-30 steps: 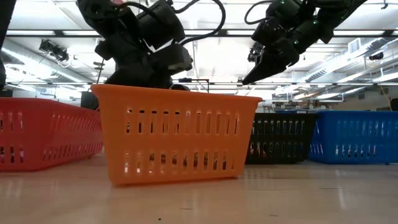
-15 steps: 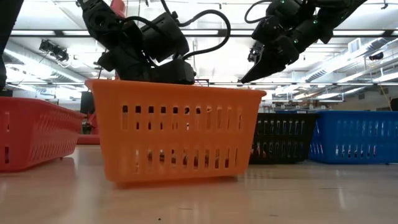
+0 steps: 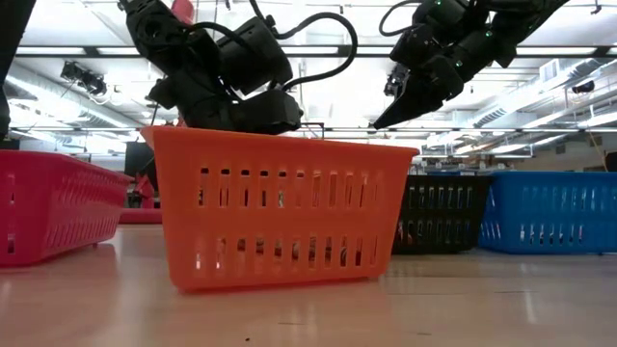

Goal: Sort crayons
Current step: Put the pink crayon into the red bin

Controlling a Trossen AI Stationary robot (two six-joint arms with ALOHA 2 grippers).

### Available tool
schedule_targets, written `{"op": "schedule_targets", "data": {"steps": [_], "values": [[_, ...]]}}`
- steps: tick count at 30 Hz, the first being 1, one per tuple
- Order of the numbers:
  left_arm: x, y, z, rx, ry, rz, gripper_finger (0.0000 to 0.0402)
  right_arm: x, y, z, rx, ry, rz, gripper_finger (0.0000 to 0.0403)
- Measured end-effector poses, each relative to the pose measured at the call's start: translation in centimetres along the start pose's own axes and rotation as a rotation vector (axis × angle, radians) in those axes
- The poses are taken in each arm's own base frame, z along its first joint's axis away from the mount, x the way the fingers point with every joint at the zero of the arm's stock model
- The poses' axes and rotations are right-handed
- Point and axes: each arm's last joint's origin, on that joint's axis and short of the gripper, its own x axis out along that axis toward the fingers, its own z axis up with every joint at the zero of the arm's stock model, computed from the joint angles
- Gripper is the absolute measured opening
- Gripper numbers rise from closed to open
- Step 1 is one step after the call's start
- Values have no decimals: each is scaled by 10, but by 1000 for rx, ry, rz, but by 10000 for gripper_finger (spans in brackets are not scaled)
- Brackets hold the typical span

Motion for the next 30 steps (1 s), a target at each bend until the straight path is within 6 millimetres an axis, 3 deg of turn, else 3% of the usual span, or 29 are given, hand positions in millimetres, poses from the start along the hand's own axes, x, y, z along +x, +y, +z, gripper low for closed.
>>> {"op": "schedule_targets", "data": {"steps": [7, 16, 24, 30], "values": [[-17, 1, 3, 3, 12, 37, 30, 0, 0, 0, 0, 0, 0, 110], [-61, 2, 16, -21, 2, 67, 31, 0, 0, -1, 1, 11, 3, 110], [-115, -3, 34, -292, 106, 35, 31, 0, -3, 1, -48, -16, -16, 110], [-144, -28, 44, -528, 144, -99, 32, -2, -12, 8, -96, -89, -88, 110]]}}
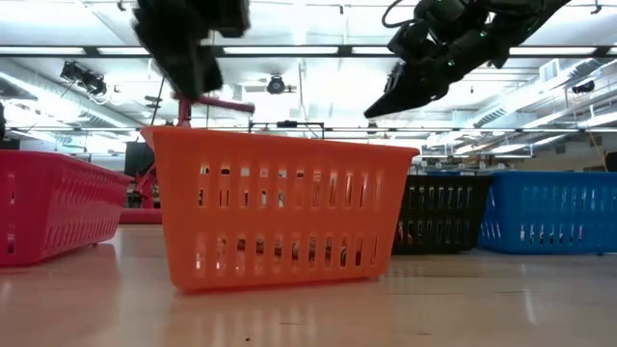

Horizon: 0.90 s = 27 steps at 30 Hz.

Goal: Sort crayons
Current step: Put the pink crayon into the red bin

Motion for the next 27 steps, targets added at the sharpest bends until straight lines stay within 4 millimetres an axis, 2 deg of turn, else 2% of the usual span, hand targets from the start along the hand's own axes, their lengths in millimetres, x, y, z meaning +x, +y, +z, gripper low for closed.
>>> {"op": "schedule_targets", "data": {"steps": [7, 10, 14, 18, 21, 27], "values": [[-1, -39, -27, -161, 154, -30, 32, -2, -11, 7, -30, -90, -73, 110], [4, -54, -42, -194, 232, -10, 32, -3, -16, 10, -32, -133, -103, 110], [7, -69, -55, -203, 246, 21, 32, -4, -20, 14, -39, -194, -95, 110], [7, -81, -65, -105, 258, 40, 32, -5, -22, 15, -45, -227, -63, 110], [7, -86, -70, 39, 221, 86, 32, -5, -22, 15, -47, -233, -57, 110], [12, -89, -72, 269, 214, 140, 32, -5, -22, 16, -49, -236, -57, 110]]}}
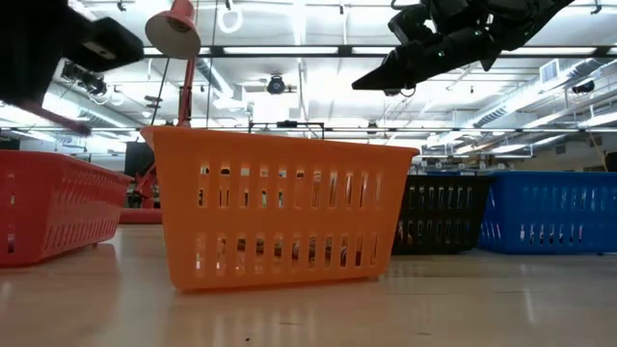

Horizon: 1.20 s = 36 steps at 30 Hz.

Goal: Sort crayons
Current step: Put the pink crayon into the red bin, then put the orange crayon into the black bin

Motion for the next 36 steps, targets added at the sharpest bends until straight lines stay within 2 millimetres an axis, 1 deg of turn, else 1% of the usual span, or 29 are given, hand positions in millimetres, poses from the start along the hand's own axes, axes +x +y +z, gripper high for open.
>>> {"op": "schedule_targets", "data": {"steps": [7, 12, 15, 18, 22, 26, 29, 31, 34, 36], "values": [[25, -8, -3, 225, 144, 34, 32, 0, 1, -1, 3, 11, 5, 110], [41, -11, -1, 296, 196, 48, 35, 0, 1, -1, 4, 13, 6, 110], [47, -12, -1, 299, 222, 62, 50, 0, 1, -1, 4, 13, 6, 110], [52, -12, -1, 302, 241, 68, 78, 0, 1, -1, 4, 13, 6, 110], [51, -12, -1, 293, 252, 73, 108, 0, 1, -1, 5, 13, 6, 110], [37, -7, 9, 264, 251, 123, 115, 0, 1, -1, 5, 14, 7, 110], [25, -1, 20, 251, 207, 218, 116, 0, 1, -1, 9, 14, 7, 110], [21, 5, 27, 243, 159, 306, 116, 0, 1, -1, 17, 14, 7, 110], [19, 17, 33, 246, 122, 452, 116, 0, 3, -2, 42, 21, 18, 110], [20, 31, 38, 231, 112, 488, 116, 1, 5, -3, 58, 37, 29, 110]]}}
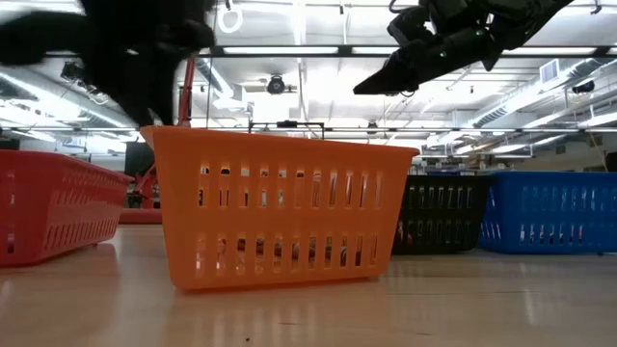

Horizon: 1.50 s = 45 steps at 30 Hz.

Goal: Sort crayons
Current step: Put the orange crayon into the black bin

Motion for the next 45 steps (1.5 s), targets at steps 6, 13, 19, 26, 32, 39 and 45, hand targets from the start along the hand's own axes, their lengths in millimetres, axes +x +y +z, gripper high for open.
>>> {"op": "schedule_targets", "data": {"steps": [6, 13, 19, 26, 32, 39, 45], "values": [[32, 49, 8, -174, -16, 23, 117, 1, 6, -5, 33, 58, 36, 110], [85, 93, 1, -400, -93, 57, 117, 1, 16, -8, 100, 119, 84, 110], [107, 116, 1, -524, -283, -113, 117, 2, 25, -11, 132, 185, 80, 110], [130, 110, 17, -522, -362, -203, 121, 2, 35, -11, 143, 214, 95, 110], [143, 93, 32, -509, -395, -223, 155, 2, 41, -12, 148, 256, 80, 110], [151, 89, 37, -573, -405, -235, 196, 3, 47, -11, 137, 258, 86, 110], [165, 83, 36, -572, -356, -243, 201, 3, 49, -10, 131, 260, 78, 110]]}}
